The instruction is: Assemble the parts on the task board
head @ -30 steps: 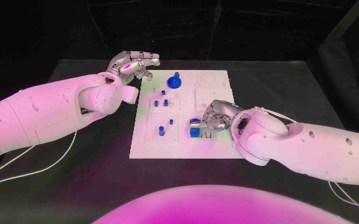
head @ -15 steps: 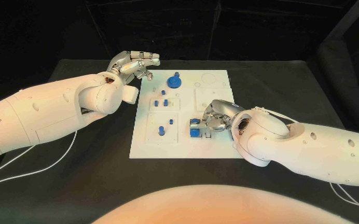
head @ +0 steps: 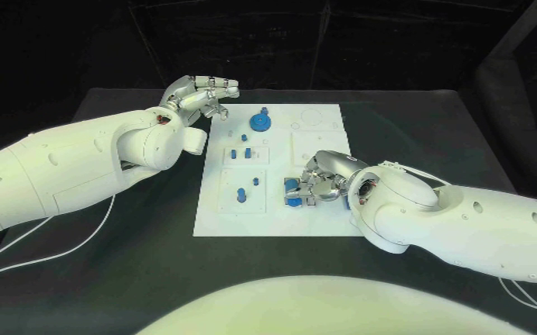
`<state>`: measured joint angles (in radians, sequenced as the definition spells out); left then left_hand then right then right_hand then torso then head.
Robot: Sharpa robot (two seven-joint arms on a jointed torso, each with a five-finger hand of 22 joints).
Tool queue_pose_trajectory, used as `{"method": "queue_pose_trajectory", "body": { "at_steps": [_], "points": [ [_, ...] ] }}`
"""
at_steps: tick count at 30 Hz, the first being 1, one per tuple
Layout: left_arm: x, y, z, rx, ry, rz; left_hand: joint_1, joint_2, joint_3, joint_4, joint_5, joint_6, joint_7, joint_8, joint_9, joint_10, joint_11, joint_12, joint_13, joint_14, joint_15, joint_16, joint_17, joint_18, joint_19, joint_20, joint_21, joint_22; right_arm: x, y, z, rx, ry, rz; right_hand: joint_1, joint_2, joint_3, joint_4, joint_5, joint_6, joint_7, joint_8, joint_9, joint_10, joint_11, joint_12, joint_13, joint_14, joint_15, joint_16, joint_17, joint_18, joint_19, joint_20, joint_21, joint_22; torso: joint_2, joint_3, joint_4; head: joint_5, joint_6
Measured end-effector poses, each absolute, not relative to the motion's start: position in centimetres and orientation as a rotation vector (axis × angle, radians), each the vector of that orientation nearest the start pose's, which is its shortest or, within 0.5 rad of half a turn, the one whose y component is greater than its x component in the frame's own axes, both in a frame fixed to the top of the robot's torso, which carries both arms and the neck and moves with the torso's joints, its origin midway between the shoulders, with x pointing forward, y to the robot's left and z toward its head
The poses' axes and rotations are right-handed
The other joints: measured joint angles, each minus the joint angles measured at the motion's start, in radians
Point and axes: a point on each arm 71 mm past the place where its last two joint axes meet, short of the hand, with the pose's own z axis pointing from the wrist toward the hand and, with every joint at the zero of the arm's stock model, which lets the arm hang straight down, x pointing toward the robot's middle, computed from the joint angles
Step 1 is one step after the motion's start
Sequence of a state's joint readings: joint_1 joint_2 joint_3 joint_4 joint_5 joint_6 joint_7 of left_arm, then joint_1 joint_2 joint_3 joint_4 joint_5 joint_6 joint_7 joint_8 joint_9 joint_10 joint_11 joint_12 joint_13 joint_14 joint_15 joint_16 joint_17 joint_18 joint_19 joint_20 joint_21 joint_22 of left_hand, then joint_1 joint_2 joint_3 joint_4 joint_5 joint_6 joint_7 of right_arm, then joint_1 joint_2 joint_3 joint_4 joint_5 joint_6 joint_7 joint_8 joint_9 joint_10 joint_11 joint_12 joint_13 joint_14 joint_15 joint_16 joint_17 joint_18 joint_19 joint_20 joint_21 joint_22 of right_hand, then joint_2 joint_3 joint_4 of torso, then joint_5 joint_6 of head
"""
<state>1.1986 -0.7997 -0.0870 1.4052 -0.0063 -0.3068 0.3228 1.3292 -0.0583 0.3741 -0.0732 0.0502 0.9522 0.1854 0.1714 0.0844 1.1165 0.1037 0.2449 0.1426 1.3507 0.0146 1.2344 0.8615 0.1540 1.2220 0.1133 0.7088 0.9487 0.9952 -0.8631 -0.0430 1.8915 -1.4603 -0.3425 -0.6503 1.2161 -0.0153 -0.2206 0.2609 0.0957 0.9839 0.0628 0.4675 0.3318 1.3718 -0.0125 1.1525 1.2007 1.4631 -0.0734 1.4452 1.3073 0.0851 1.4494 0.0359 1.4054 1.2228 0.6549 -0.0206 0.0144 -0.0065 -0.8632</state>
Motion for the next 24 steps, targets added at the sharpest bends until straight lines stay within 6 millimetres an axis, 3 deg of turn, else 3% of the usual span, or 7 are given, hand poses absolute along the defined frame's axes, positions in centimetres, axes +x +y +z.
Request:
{"method": "queue_pose_trajectory", "body": {
  "at_steps": [14,18,21,24],
  "points": [
    [50.46,22.37,-20.91,-1.177,1.5,-1.409,0.0,0.0,-0.003,-0.003,0.0,0.0,0.0,0.003,-0.001,0.0,0.0,0.0,0.0,0.0,0.0,0.0,0.0,0.0,0.0,0.0,0.0,0.0,37.45,-14.0,-24.54,0.099,1.982,0.525,0.01,0.01,0.0,0.0,0.016,0.0,0.0,0.0,0.004,0.0,0.0,0.004,0.007,0.0,0.0,0.0,0.001,0.0,0.0,0.0,0.0,0.005,0.0,-0.0012,0.0022,-0.002,-0.002],
    [50.46,22.38,-20.92,-1.177,1.501,-1.409,0.0,0.0,-0.003,-0.003,0.0,0.0,0.0,0.003,-0.001,0.0,0.0,0.0,0.0,0.0,0.0,0.0,0.0,0.0,0.0,0.0,0.0,0.0,37.6,-13.86,-24.64,0.096,1.981,0.523,0.024,0.024,0.0,0.0,0.018,0.0,0.0,0.001,0.007,0.0,0.0,0.004,0.01,0.003,-0.003,0.0,0.001,0.0,0.004,-0.004,0.0,0.007,0.0,-0.0012,0.0022,0.0,-0.004],
    [50.46,22.38,-20.92,-1.177,1.501,-1.409,0.0,0.0,-0.003,-0.003,0.0,0.0,0.0,0.003,-0.001,0.0,0.0,0.0,0.0,0.0,0.0,0.0,0.0,0.0,0.0,0.0,0.0,0.0,37.81,-13.7,-24.77,0.094,1.98,0.521,0.045,0.045,0.009,-0.009,0.041,0.0,0.0,0.005,0.009,0.004,-0.004,0.004,0.012,0.004,-0.004,0.0,0.001,0.0,0.004,-0.004,0.0,0.008,0.0,-0.0012,0.0023,0.0,-0.004],
    [50.46,22.38,-20.93,-1.177,1.502,-1.409,0.0,0.0,-0.003,-0.003,0.0,0.0,0.0,0.003,-0.001,0.0,0.0,0.0,0.0,0.0,0.0,0.0,0.0,0.0,0.0,0.0,0.0,0.0,38.01,-13.55,-24.9,0.092,1.98,0.518,0.057,0.049,0.012,-0.012,0.058,0.002,-0.002,0.005,0.01,0.004,-0.004,0.005,0.013,0.004,-0.004,0.0,0.001,0.0,0.004,-0.004,0.0,0.009,0.0,-0.0012,0.0022,0.0,-0.005]
  ]
}}
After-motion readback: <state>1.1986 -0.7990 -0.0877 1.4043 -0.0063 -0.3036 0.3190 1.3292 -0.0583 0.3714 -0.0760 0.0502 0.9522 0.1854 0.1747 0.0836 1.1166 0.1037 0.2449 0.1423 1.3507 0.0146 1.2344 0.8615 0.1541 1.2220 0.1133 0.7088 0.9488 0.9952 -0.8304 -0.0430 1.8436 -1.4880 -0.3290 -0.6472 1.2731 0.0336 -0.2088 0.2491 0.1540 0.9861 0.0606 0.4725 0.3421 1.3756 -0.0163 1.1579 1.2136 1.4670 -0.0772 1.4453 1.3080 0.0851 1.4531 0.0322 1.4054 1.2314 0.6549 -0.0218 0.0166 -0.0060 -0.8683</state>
